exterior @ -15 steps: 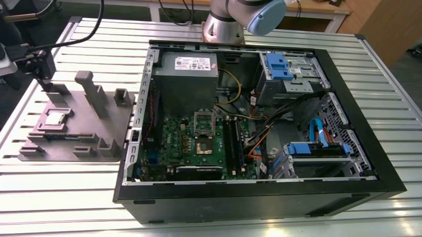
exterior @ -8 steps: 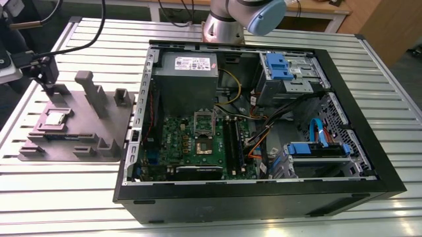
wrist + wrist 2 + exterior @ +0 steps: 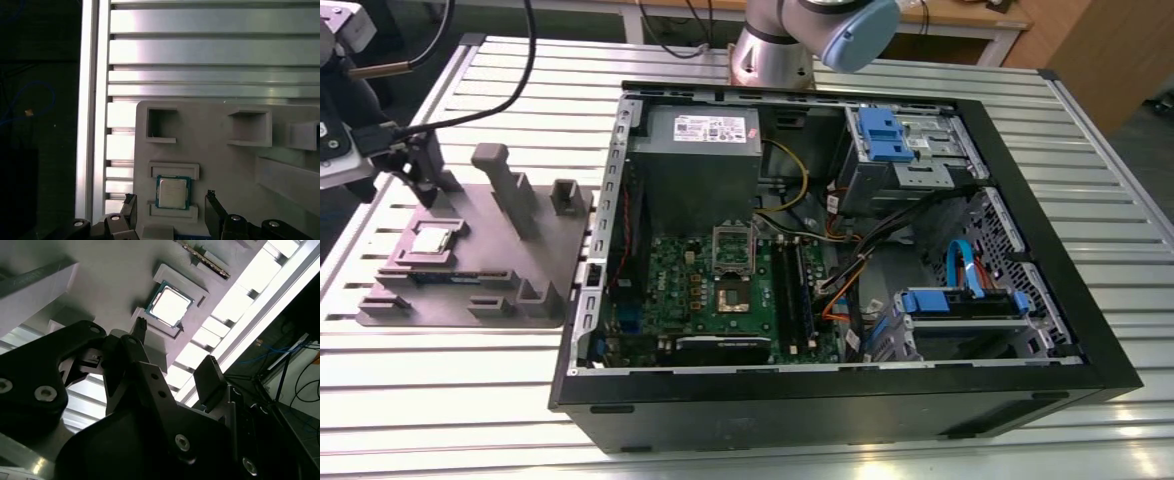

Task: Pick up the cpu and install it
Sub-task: 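Pick up the cpu and move it towards the insertion slot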

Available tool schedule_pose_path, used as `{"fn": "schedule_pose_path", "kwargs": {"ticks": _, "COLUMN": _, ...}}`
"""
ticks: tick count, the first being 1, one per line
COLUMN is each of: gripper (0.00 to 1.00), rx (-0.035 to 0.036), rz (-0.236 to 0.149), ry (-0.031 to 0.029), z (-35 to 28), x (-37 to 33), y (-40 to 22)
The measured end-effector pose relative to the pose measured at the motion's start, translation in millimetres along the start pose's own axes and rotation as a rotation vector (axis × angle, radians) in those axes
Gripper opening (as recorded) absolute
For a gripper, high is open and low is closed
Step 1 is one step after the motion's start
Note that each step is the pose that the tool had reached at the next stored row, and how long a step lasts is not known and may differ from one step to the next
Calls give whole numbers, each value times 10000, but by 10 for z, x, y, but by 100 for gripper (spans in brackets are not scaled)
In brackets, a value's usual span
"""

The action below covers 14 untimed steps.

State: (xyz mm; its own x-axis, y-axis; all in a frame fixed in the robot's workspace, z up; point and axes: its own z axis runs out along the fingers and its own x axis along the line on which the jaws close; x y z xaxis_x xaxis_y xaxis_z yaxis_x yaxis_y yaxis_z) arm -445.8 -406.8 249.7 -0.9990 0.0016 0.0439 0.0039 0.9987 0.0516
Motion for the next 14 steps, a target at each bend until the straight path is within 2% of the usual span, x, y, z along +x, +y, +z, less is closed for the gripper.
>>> {"fn": "schedule_pose_path", "kwargs": {"ticks": 5, "gripper": 65, "rx": 23, "rz": 0, "ry": 0, "z": 2, "x": -1, "y": -1}}
{"fn": "schedule_pose_path", "kwargs": {"ticks": 14, "gripper": 65, "rx": 23, "rz": 1, "ry": -1, "z": 21, "x": -7, "y": -2}}
